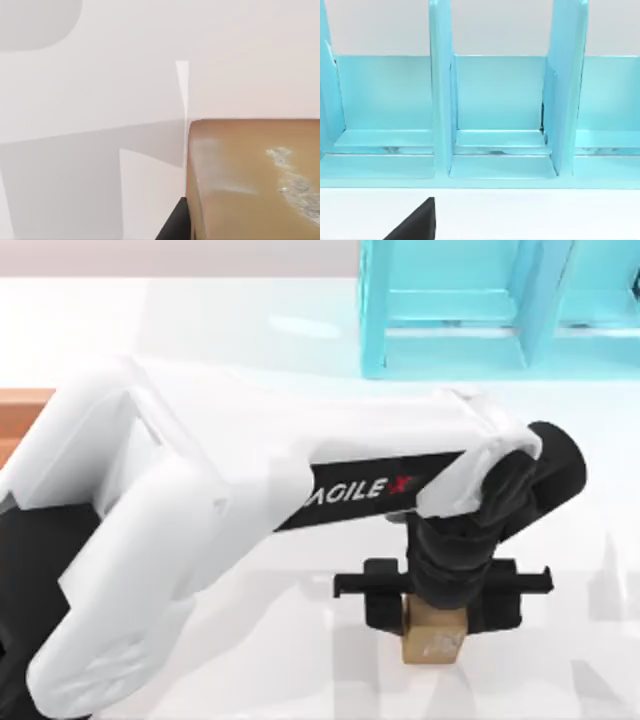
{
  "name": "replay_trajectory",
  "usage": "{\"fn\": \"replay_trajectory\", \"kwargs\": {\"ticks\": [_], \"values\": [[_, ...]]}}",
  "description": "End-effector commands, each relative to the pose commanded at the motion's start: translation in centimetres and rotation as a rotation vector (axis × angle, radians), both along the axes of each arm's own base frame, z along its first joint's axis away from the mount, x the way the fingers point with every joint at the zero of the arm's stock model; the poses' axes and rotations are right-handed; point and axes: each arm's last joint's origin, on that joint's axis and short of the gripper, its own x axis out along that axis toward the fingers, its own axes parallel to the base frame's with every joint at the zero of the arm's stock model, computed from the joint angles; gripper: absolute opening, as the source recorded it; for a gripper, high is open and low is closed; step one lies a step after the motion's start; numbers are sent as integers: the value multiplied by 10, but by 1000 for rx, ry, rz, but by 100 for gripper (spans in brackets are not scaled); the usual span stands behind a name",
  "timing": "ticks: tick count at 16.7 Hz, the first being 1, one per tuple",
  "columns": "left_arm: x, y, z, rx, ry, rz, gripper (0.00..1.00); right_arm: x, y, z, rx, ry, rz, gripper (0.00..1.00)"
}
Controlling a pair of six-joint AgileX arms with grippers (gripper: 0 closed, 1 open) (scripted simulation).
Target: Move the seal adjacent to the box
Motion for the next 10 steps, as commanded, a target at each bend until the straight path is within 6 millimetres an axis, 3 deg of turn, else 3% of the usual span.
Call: {"fn": "replay_trajectory", "kwargs": {"ticks": [2, 3, 10], "values": [[0, 0, 0, 0, 0, 0, 2, 0, 0, 0, 0, 0, 0, 100], [0, 0, 0, 0, 0, 0, 0, 0, 0, 0, 0, 0, 0, 100], [0, 0, 0, 0, 0, 0, 0, 0, 0, 0, 0, 0, 0, 100]]}}
